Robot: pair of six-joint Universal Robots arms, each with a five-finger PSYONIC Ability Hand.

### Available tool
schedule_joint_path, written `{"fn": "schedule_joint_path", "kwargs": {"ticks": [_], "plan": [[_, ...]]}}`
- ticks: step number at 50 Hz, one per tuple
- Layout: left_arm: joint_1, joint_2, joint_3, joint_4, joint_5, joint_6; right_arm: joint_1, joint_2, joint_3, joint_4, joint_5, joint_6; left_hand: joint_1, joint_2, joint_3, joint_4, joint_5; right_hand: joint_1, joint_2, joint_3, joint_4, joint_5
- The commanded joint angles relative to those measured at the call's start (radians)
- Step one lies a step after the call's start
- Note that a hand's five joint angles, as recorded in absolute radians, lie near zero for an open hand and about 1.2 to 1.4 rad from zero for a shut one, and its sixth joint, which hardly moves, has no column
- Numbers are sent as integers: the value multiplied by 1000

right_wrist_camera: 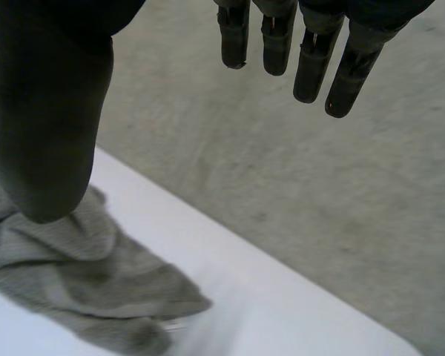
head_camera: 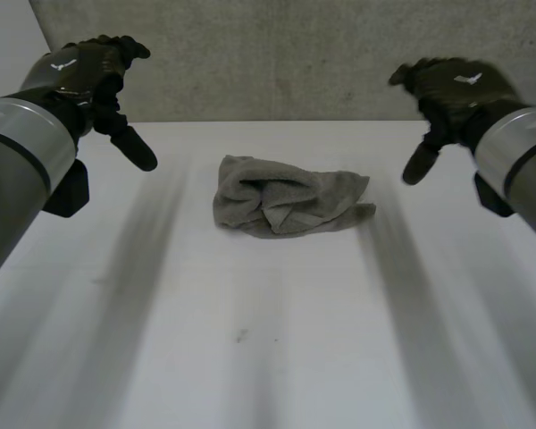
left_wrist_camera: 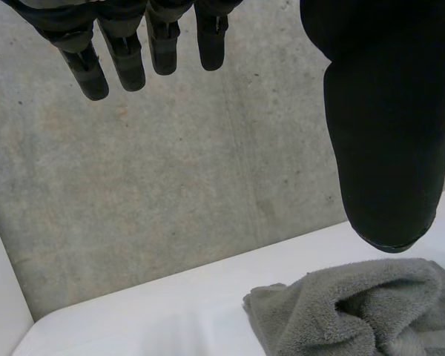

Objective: Fold the towel.

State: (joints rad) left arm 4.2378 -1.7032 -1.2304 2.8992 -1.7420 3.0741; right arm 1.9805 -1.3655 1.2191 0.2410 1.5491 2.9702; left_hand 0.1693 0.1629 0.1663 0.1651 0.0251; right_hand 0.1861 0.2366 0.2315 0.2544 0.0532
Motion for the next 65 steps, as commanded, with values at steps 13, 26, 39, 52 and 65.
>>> {"fn": "schedule_joint_path", "kwargs": {"ticks": [13,26,39,52,65], "plan": [[36,-415,65,252,119,60,69,733,-674,-55,-110,240,5,12,8,9,-25,-12,-62,-57,-80,-53],[74,-388,19,255,121,54,113,1066,-1006,-52,-113,336,5,12,8,9,-25,8,-43,-38,-61,-34],[74,-378,-1,255,119,57,144,1030,-986,-37,-118,329,5,12,8,9,-25,1210,1160,1165,1142,1169],[74,-336,-9,244,117,60,181,677,-737,369,-96,-264,5,12,8,9,-25,1210,1160,1165,1142,1169],[71,-279,-61,241,127,63,118,27,276,176,-136,-756,5,12,8,9,-25,1210,1160,1165,1142,1169]]}}
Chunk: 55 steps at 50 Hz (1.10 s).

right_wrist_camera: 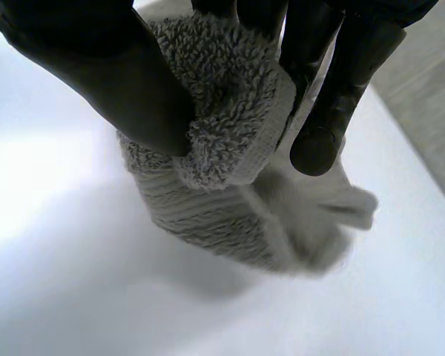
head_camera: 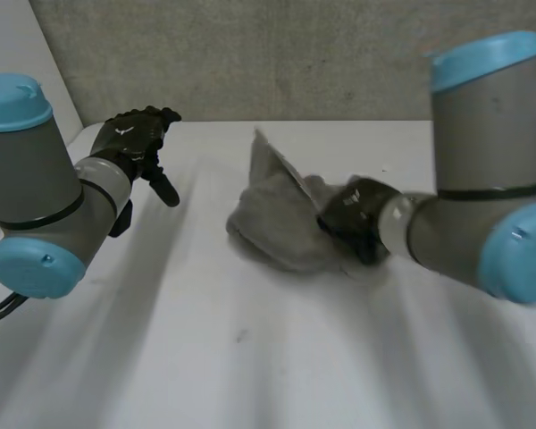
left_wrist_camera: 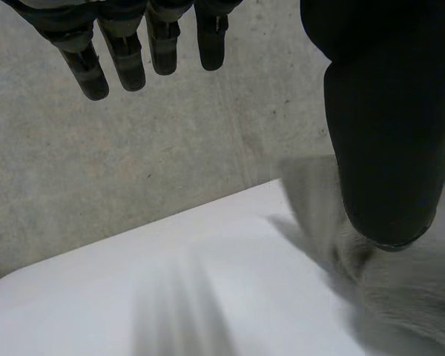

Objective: Fold the towel.

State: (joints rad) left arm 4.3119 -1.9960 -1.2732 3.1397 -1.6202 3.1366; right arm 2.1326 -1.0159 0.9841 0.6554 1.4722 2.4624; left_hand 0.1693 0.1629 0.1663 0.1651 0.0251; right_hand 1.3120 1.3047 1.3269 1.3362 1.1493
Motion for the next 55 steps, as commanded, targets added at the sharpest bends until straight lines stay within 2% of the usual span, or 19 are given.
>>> {"fn": "schedule_joint_path", "kwargs": {"ticks": [1,3,6,10,12,14,16,20,24,28,29,31,37,41,49,55], "plan": [[-6,13,-20,0,6,0,-34,-323,512,-238,-59,-249,5,12,8,9,-25,84,92,69,60,72],[-11,11,-23,0,6,0,-63,-432,661,-250,-58,-363,6,12,9,10,-24,84,92,69,60,72],[-21,-1,-29,8,8,2,-104,-513,779,-255,-63,-428,12,18,15,16,-18,84,92,69,60,72],[-43,-26,-25,14,32,2,-131,-535,841,-264,-75,-453,24,30,27,28,-7,84,92,69,60,72],[-89,-75,1,23,80,2,-148,-535,852,-275,-82,-447,29,36,33,34,-1,53,60,38,29,41],[-109,-96,21,31,106,3,-196,-537,867,-310,-101,-439,32,39,35,37,2,-1033,-1026,-1048,-1058,-1045],[-126,-119,38,39,129,2,-221,-540,872,-338,-107,-425,35,42,38,40,5,-1137,-1130,-1152,-1162,-1149],[-171,-182,83,45,174,3,-253,-546,867,-415,-116,-349,53,59,56,57,23,-1137,-1130,-1152,-1162,-1149],[-216,-213,104,45,181,10,-298,-558,857,-506,-118,-174,59,65,62,63,29,-1137,-1130,-1152,-1162,-1149],[-259,-245,117,48,184,51,-393,-564,840,-531,-131,-4,68,74,71,72,37,-1137,-1130,-1152,-1162,-1149],[-270,-257,121,49,184,74,-393,-564,840,-531,-132,-3,79,86,82,83,49,-1137,-1130,-1152,-1162,-1149],[-282,-271,130,54,184,103,-442,-564,831,-534,-165,78,97,103,100,101,67,-1137,-1130,-1152,-1162,-1149],[-328,-337,185,56,189,200,-491,-556,835,-534,-221,141,141,147,144,145,111,-1137,-1130,-1152,-1162,-1149],[-342,-377,222,56,189,226,-511,-534,846,-546,-257,173,162,168,165,166,131,-1137,-1130,-1152,-1162,-1149],[-357,-489,318,45,184,309,-516,-484,861,-571,-270,191,229,236,232,233,199,-1137,-1130,-1152,-1162,-1149],[-357,-552,383,45,172,387,-516,-457,870,-582,-270,188,425,432,428,429,395,-1137,-1130,-1152,-1162,-1149]]}}
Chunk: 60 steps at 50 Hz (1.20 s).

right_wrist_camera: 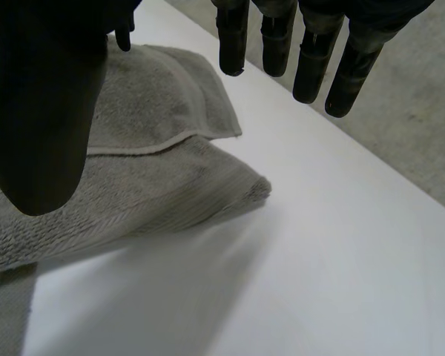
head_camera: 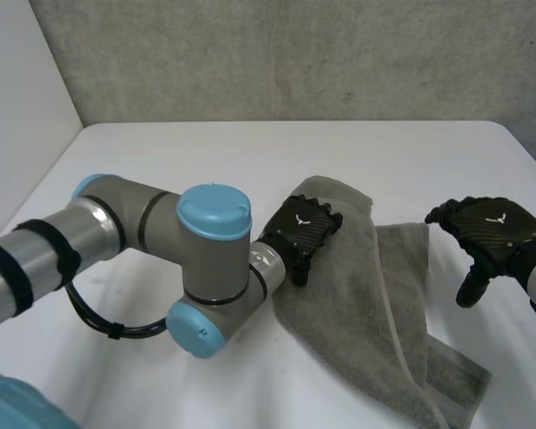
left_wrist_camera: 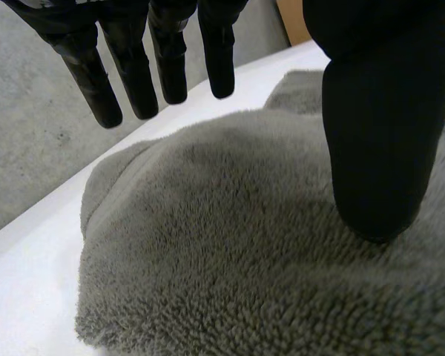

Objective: Fold the towel.

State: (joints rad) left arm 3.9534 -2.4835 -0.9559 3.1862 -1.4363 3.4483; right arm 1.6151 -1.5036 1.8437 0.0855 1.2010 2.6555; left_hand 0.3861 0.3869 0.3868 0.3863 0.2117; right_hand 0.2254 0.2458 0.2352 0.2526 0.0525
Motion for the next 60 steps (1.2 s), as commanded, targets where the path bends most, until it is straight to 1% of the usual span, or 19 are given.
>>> {"fn": "schedule_joint_path", "kwargs": {"ticks": [1,10,12,15,17,18,20,25,34,40,43,44,45,46,47,53,56,58,60], "plan": [[3,-74,78,-2,-13,84,2,31,11,-12,2,-5,305,304,304,305,305,-51,-71,-61,-78,-52],[18,-97,112,-2,-26,89,8,79,15,-12,5,-12,870,869,869,869,869,-51,-71,-61,-78,-52],[24,-81,100,-5,-80,89,9,83,15,-12,5,-12,1007,1006,1006,1007,1007,-51,-71,-61,-78,-52],[27,-64,92,-6,-127,89,12,92,17,-10,6,-3,1010,1009,1009,1010,1010,-51,-71,-61,-78,-52],[41,-6,47,-15,-250,87,16,95,20,-10,6,0,1010,1009,1009,1010,1010,-51,-71,-61,-78,-52],[41,-6,46,-15,-251,87,19,98,23,-12,6,0,1010,1009,1009,1010,1010,-51,-71,-61,-78,-52],[72,58,-32,-15,-364,84,19,102,25,-15,8,3,1010,1009,1009,1010,1010,-51,-71,-61,-78,-52],[128,168,-192,-15,-459,75,42,129,28,-12,6,23,1010,1009,1009,1010,1010,-51,-71,-61,-78,-52],[202,362,-535,43,-470,32,138,132,29,-9,5,34,993,992,992,993,993,-51,-71,-61,-78,-52],[201,472,-739,64,-464,-123,189,132,29,-10,11,32,990,989,989,990,990,-51,-71,-61,-78,-52],[182,509,-793,61,-460,-186,204,131,28,-12,15,30,831,831,831,831,831,-51,-71,-61,-78,-52],[165,523,-808,58,-457,-199,204,131,28,-12,15,30,506,505,505,506,506,-51,-71,-61,-78,-52],[165,523,-808,58,-457,-199,209,131,28,-12,18,32,503,502,502,502,503,-51,-71,-61,-78,-52],[149,537,-814,57,-451,-201,209,131,26,-12,18,30,14,14,14,14,14,-51,-71,-61,-78,-52],[138,552,-816,54,-446,-196,209,131,26,-12,18,30,-212,-212,-212,-212,-212,-51,-71,-61,-78,-52],[127,611,-799,61,-429,-195,201,128,29,-12,17,32,-212,-212,-212,-212,-212,-51,-71,-61,-78,-52],[127,629,-756,66,-369,-192,198,128,29,-12,17,32,-196,-197,-197,-196,-196,-51,-71,-61,-78,-52],[127,620,-692,64,-264,-192,197,128,31,-12,17,32,-182,-182,-182,-182,-182,-51,-71,-61,-78,-52],[125,609,-657,64,-207,-190,197,128,34,-12,17,32,-173,-174,-173,-173,-173,-51,-71,-61,-78,-52]]}}
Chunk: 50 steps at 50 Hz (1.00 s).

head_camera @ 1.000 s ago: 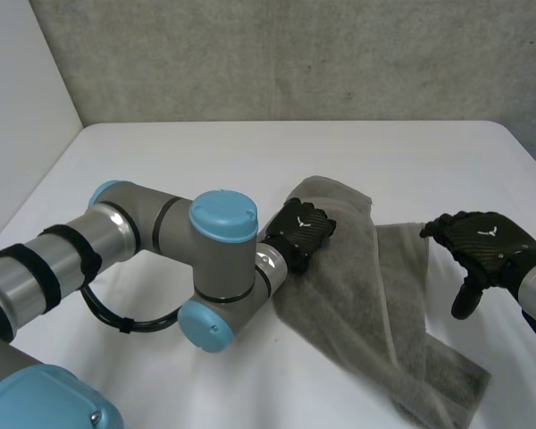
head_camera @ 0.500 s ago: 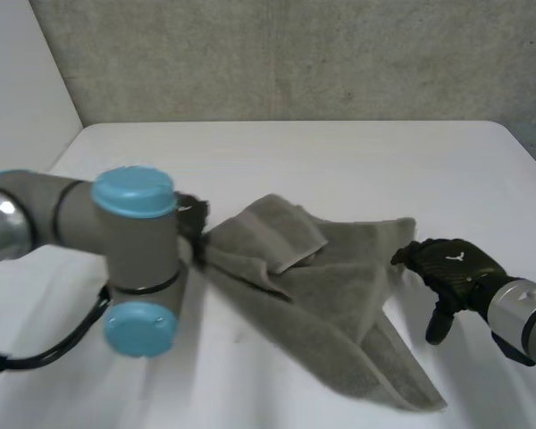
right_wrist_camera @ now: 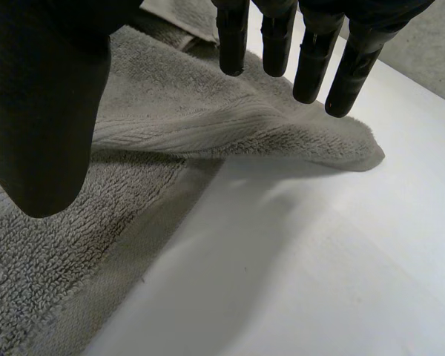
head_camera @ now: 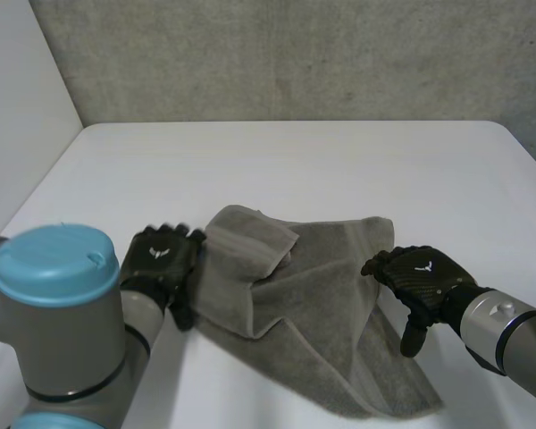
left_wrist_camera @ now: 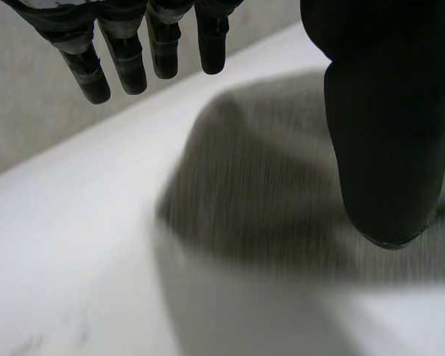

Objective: Fold the towel.

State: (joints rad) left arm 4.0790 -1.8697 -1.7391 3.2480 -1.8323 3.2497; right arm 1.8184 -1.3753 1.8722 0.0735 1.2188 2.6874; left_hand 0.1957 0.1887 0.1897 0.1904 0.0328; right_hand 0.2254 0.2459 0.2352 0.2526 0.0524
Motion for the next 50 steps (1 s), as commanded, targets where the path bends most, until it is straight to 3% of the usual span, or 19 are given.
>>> {"fn": "schedule_joint_path", "kwargs": {"ticks": [1,7,9,17,32,34,36,42,44,50], "plan": [[-2,-26,166,1,244,10,-7,-1,7,0,-1,0,21,28,27,26,9,-51,-71,-61,-78,-52],[-3,-132,302,-16,361,79,-10,-5,22,-3,-2,-1,38,45,44,44,27,-51,-71,-61,-78,-52],[-2,-201,383,-53,395,181,-10,-5,25,-4,-2,-1,50,57,56,55,38,-51,-71,-61,-78,-52],[0,-351,547,-134,415,399,-8,-7,35,-6,-5,-6,100,107,106,105,88,-51,-71,-61,-78,-52],[-3,-543,723,-198,490,437,-11,-5,50,-20,-4,-14,302,309,308,308,291,-51,-71,-61,-78,-52],[-3,-557,739,-205,490,440,-11,-5,50,-21,-4,-14,382,389,388,387,370,-51,-71,-61,-78,-52],[-3,-572,759,-208,482,450,-11,-4,50,-21,-5,-14,688,695,694,694,677,-51,-71,-61,-78,-52],[-2,-572,765,-209,475,453,-28,-4,50,-21,-7,-15,984,991,990,989,972,-51,-71,-61,-78,-52],[1,-569,754,-212,475,455,-31,-4,50,-21,-7,-15,1199,1206,1205,1205,1188,-51,-71,-61,-78,-52],[20,-557,754,-229,433,453,-39,-7,50,-20,-10,-15,1201,1208,1207,1206,1189,-51,-71,-61,-78,-52]]}}
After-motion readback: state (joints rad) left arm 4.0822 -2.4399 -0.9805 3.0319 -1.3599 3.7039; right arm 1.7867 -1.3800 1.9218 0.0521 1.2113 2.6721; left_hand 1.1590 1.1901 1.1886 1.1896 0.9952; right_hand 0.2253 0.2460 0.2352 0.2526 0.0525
